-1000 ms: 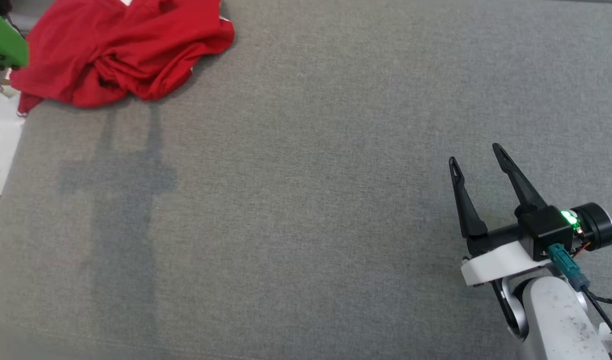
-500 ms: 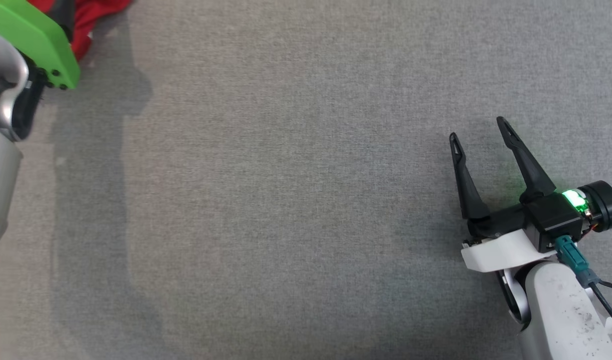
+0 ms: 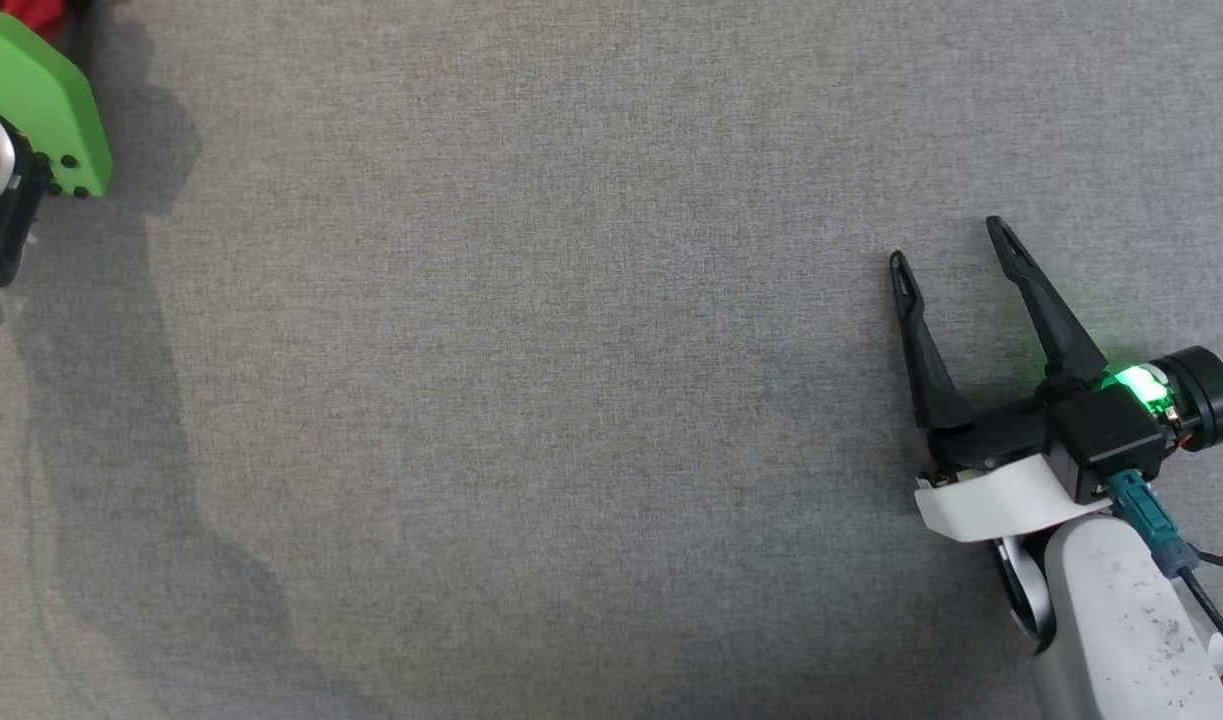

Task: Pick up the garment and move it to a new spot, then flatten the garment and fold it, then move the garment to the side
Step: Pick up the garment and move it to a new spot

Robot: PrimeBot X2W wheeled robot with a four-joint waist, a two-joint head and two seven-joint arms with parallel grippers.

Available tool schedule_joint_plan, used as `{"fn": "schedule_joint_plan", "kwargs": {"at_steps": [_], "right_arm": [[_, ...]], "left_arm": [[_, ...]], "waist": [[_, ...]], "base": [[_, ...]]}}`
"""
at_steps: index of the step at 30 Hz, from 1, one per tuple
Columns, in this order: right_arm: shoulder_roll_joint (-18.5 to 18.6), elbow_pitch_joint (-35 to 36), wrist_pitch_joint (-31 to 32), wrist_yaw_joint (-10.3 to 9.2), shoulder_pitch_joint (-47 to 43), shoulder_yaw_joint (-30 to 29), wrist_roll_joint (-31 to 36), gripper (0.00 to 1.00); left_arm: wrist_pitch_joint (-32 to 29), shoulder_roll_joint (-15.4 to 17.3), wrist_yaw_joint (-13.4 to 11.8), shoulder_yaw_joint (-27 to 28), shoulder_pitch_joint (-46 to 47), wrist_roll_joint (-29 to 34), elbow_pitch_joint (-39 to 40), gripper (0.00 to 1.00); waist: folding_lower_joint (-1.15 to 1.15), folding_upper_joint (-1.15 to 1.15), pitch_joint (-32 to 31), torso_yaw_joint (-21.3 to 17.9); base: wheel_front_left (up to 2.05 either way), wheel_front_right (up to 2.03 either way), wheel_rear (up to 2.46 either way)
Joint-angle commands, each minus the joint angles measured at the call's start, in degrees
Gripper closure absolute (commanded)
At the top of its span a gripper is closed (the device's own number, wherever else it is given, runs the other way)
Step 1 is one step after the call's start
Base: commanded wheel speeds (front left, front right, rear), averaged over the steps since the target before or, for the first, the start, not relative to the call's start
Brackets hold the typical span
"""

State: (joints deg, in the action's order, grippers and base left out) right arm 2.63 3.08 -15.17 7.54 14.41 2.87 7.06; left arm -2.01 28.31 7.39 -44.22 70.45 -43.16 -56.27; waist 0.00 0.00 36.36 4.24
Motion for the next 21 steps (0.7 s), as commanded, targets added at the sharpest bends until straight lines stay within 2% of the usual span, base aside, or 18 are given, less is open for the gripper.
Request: {"fn": "schedule_joint_plan", "kwargs": {"at_steps": [1,5,11,21], "right_arm": [[0.5,-0.9,0.0,-0.09,-0.2,-0.4,-0.1,0.0],[0.4,-1.3,0.0,-0.09,-0.4,-0.4,-0.5,0.0],[0.4,-2.4,0.0,-0.09,-0.5,0.5,-2.0,0.0],[0.4,-5.8,0.0,-0.09,-2.9,0.6,-5.8,0.0]], "left_arm": [[0.4,-0.3,0.1,-0.2,0.6,-0.6,-0.9,1.0],[2.6,-0.9,0.1,-0.8,1.1,-1.6,-1.6,1.0],[4.2,0.1,0.1,-2.1,1.2,-2.4,-2.8,1.0],[7.7,2.4,0.1,-6.0,3.5,-0.5,-0.8,1.0]], "waist": [[0.0,0.0,-0.4,-0.1],[0.0,0.0,-1.7,0.0],[0.0,0.0,-5.4,-0.3],[0.0,0.0,-16.8,-1.0]], "base": [[0.0,0.0,0.0],[0.0,0.0,0.0],[0.0,0.0,0.0],[0.0,0.0,0.0]]}}
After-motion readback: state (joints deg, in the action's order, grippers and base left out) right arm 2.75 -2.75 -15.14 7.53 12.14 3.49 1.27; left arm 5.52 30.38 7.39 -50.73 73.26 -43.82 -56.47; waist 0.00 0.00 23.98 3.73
